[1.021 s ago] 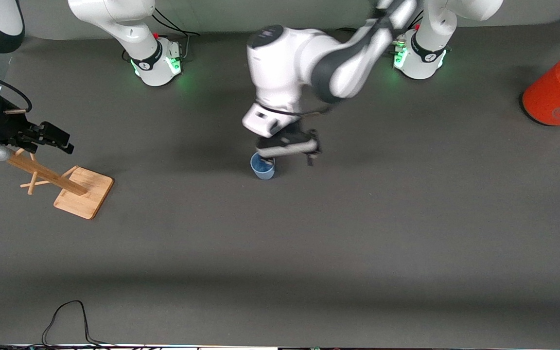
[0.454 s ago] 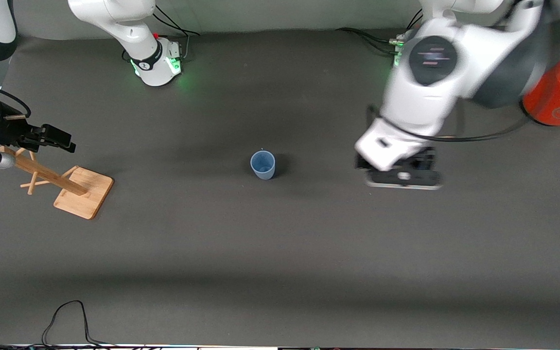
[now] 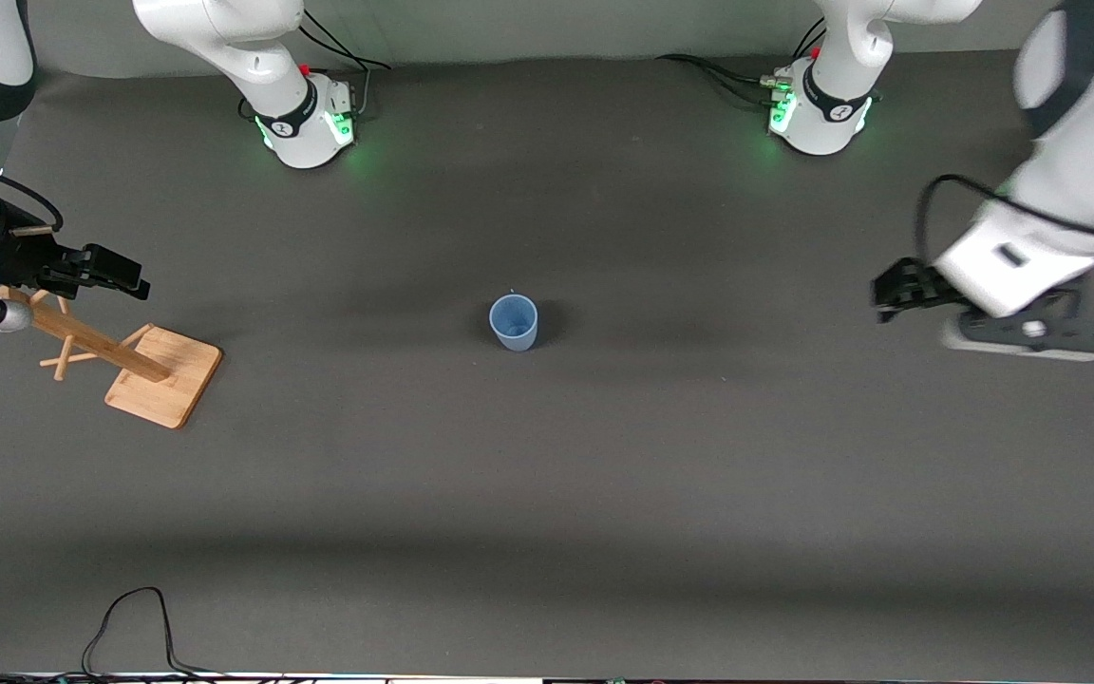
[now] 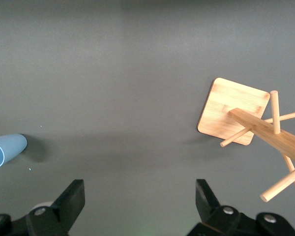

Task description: Rotate and upright cup with both arms

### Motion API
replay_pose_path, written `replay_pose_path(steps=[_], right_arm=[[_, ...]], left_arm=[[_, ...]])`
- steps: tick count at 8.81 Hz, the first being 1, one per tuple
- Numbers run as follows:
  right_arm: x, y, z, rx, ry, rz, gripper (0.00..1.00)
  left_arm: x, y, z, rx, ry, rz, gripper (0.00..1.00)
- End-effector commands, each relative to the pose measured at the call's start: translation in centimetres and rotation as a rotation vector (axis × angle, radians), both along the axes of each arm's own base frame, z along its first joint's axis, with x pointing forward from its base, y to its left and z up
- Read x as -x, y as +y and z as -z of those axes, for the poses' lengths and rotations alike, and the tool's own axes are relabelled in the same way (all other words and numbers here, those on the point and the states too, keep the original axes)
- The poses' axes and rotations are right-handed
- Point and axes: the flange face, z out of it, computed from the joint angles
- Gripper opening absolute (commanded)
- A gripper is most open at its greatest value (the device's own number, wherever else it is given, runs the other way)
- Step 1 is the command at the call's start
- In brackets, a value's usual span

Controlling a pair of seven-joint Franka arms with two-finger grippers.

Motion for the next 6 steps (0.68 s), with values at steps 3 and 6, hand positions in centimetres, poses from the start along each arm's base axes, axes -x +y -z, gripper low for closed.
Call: replay_pose_path(steps=[3,6], right_arm=[[-0.4,0.0,-0.4,-0.018,0.009,-0.01,1.0],[-1.0,3.2,0.1,-0.018,0.032,0.0,1.0]], left_arm=[[2.0,6.8,0.9,-0.007,0.031,-0.076,1.0],[2.2,6.7,1.5,-0.009,0.049,-0.068,1.0]])
